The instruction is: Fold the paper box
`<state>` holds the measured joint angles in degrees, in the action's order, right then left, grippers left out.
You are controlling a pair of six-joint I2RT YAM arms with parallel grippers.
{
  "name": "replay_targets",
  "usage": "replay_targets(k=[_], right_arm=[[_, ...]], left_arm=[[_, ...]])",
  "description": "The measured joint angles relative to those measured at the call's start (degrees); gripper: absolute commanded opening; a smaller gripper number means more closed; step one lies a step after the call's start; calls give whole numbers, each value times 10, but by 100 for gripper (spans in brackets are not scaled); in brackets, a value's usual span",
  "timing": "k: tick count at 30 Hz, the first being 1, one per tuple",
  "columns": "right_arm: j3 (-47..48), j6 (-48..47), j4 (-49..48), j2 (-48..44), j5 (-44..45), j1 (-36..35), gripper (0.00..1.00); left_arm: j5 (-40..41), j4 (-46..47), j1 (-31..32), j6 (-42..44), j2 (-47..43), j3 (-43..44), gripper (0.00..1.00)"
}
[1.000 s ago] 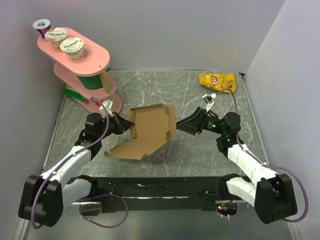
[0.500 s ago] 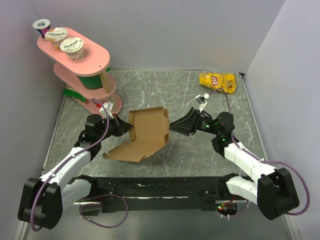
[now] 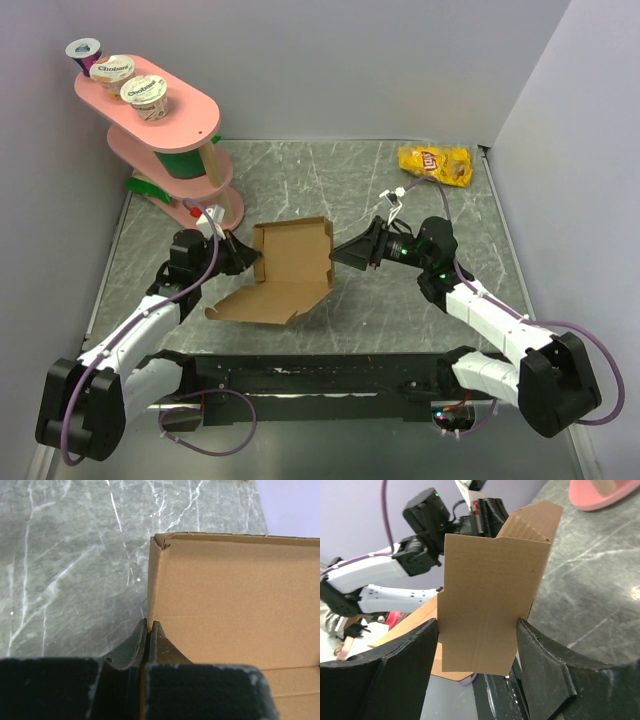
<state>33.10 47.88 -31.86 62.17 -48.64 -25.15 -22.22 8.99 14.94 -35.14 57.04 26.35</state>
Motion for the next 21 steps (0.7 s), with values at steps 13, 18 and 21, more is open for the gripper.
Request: replay_targets(k=[13, 18, 21], right_arm=[[18, -66, 87, 3, 91, -38, 66], [23, -86, 118, 19, 141, -52, 62], [23, -99, 142, 29, 180, -61, 60]], left_arm=[[30, -18, -1, 26, -47, -17, 1], [45, -20, 2, 30, -48, -24, 1], [53, -20, 7, 30, -48, -31, 1]])
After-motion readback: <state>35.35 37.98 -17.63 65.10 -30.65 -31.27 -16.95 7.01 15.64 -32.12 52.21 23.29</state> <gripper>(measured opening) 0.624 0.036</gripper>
